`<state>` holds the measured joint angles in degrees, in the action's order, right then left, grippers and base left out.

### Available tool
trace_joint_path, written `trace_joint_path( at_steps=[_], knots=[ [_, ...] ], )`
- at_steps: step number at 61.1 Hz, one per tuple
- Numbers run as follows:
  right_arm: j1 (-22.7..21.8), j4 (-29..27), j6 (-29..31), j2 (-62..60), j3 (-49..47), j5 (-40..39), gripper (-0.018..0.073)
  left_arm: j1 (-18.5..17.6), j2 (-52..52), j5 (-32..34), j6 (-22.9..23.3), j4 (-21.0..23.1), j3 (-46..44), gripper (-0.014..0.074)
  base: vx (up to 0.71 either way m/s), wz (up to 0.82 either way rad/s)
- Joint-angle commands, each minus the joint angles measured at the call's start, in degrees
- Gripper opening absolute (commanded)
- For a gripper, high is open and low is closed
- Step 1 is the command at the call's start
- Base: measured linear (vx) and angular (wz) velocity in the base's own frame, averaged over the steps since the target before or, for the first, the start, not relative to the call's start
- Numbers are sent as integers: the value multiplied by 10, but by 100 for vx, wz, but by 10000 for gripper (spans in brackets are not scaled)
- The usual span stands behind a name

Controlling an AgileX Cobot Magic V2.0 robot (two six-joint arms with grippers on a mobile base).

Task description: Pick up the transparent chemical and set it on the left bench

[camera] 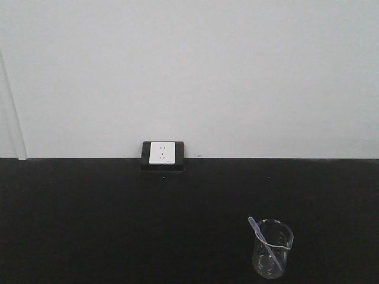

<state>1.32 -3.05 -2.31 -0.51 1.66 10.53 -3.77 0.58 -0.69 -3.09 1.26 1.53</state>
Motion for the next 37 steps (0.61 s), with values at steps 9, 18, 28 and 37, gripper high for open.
trace_joint_path(
  at_steps=[9, 18, 28, 37],
  knots=[
    [-3, 2, 6, -3, 5, -47, -8, -1, 11, 45, 4, 0, 9, -4, 0, 0],
    [-3, 2, 6, -3, 5, -48, -8, -1, 11, 45, 4, 0, 9, -4, 0, 0],
    [-3, -3, 5, -3, 3, -114, -8, -1, 11, 45, 4, 0, 9, -4, 0, 0],
    [-3, -26, 8, 2, -29, -201, -8, -1, 11, 45, 4, 0, 9, -4, 0, 0]
  ],
)
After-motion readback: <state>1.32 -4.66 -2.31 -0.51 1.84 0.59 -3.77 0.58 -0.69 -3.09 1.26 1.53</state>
